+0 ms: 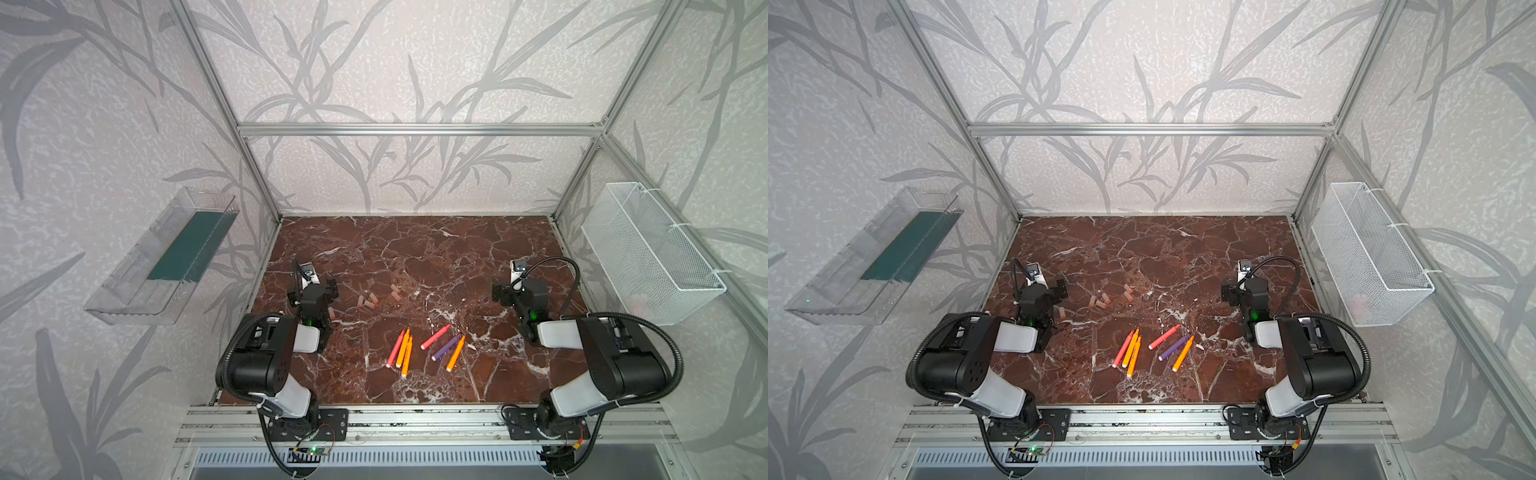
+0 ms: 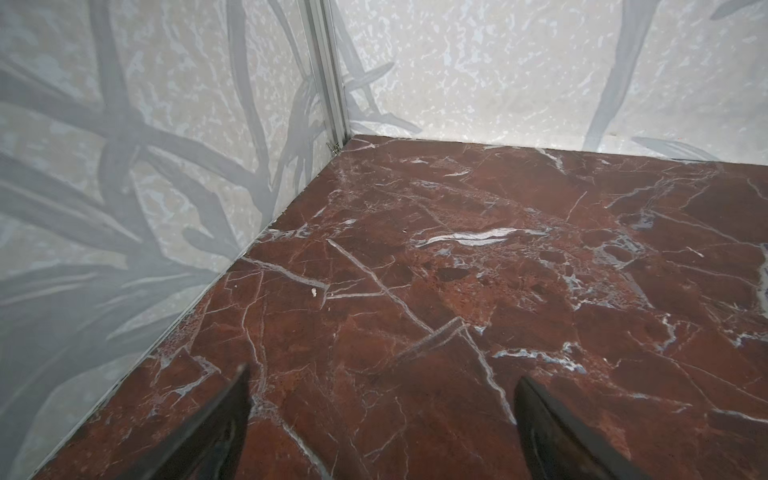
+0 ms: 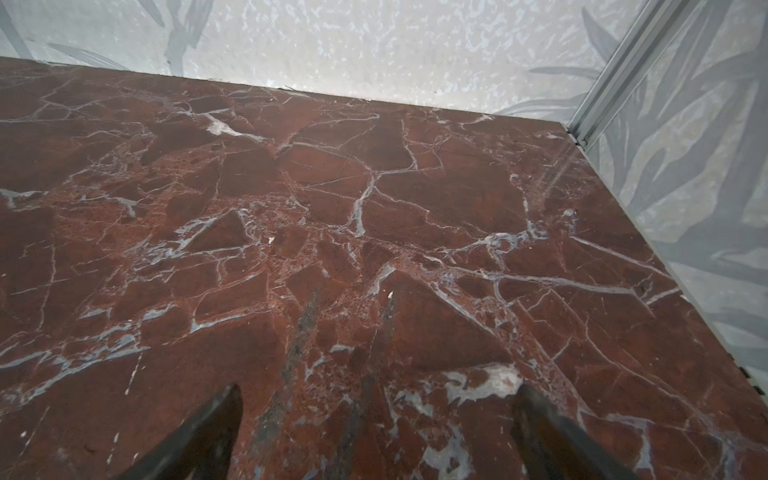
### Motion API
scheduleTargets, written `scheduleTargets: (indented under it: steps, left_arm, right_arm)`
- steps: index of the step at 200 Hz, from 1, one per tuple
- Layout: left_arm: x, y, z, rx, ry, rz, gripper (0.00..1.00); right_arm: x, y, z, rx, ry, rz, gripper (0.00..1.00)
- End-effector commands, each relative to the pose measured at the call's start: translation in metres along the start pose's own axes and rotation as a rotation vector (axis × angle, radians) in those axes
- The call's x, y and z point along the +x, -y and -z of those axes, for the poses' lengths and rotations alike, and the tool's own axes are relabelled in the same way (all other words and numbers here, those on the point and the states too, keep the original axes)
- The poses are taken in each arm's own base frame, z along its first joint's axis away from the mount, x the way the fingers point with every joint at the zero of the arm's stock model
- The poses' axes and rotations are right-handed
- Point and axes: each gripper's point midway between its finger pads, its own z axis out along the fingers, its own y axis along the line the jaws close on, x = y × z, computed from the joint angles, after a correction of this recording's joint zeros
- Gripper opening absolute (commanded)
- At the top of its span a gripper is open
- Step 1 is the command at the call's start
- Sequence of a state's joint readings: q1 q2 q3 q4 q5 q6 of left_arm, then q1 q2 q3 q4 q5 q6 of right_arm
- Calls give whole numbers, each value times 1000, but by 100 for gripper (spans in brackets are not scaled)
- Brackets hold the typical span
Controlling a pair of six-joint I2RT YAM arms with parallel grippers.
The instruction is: Insert the pens into the pen caps
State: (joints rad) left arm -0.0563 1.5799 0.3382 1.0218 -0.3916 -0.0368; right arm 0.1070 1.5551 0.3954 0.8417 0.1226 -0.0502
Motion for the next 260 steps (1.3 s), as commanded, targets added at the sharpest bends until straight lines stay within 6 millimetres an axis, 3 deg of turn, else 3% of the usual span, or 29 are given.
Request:
scheduleTargets:
  steps: [1,148,179,201,216,239,260]
  left_arm:
    - [-6,0,-3,-3,17,0,99]
    - [-9,0,0,-8,32,-4,99]
    - [-34,-5,22,-24,46,-15,99]
    - [-49,-12,40,-17,-26,106,99]
    - [-67,6,57,131,-32,157,99]
    - [-100,34,91,381,19,311,99]
    - [-114,61,121,594,-42,334,99]
  right_arm:
    - [-11,0,2,3,39,-2,99]
    - [-14,-7,6,-32,60,16,99]
    - [-35,-5,32,-36,137,13,99]
    - [-42,-6,49,-61,18,-43,99]
    - [-49,-5,66,-70,-23,-95,99]
    - [-57,18,88,45,-48,-356,99]
    - [-65,-7,100,-110,-76,-339,99]
